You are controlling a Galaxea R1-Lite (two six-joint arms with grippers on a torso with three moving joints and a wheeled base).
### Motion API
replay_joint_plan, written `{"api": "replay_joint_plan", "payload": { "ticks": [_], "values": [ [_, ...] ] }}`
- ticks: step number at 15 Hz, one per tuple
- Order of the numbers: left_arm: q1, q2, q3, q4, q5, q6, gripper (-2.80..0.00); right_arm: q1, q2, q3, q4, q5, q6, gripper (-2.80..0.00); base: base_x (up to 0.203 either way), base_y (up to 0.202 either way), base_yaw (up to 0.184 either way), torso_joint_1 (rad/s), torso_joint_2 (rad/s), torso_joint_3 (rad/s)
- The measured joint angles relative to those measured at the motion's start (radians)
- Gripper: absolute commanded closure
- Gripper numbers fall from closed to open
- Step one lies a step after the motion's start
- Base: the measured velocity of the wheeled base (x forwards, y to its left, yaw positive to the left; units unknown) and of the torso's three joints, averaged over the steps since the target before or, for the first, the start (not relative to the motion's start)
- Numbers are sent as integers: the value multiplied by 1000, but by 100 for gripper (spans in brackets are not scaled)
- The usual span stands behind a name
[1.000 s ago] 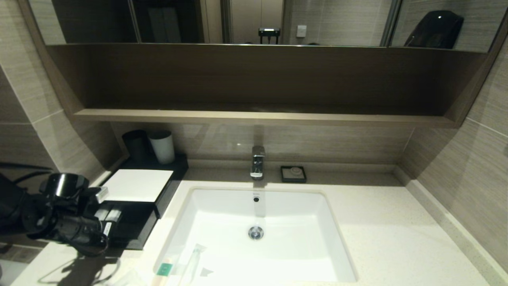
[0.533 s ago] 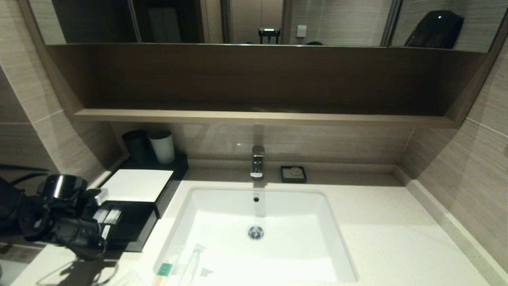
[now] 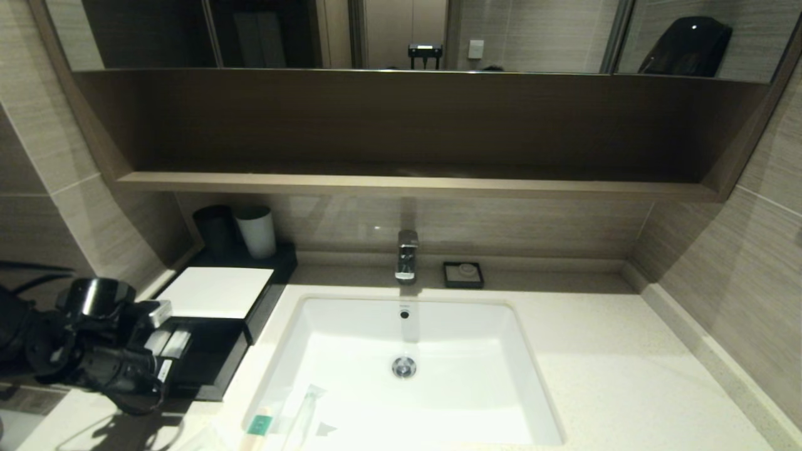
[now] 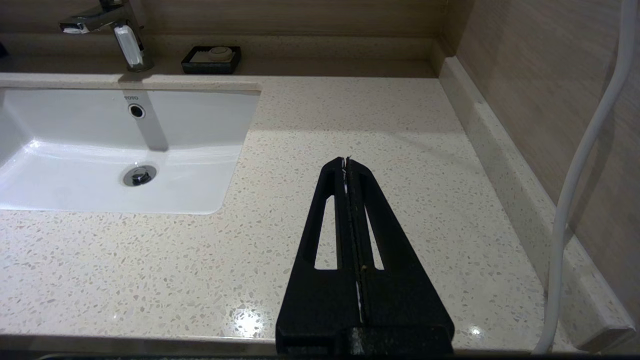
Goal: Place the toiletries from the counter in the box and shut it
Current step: Open the drawer
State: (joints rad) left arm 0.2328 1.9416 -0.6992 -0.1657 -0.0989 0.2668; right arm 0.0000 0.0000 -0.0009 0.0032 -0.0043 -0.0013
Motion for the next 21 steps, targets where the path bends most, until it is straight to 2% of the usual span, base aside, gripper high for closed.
{"api": "replay_joint_plan", "payload": {
  "ticks": [21],
  "values": [
    [6,-64,84,12,0,58,0,0,0,0,0,0,0,0,0,0,0,0,0,0]
  ]
}}
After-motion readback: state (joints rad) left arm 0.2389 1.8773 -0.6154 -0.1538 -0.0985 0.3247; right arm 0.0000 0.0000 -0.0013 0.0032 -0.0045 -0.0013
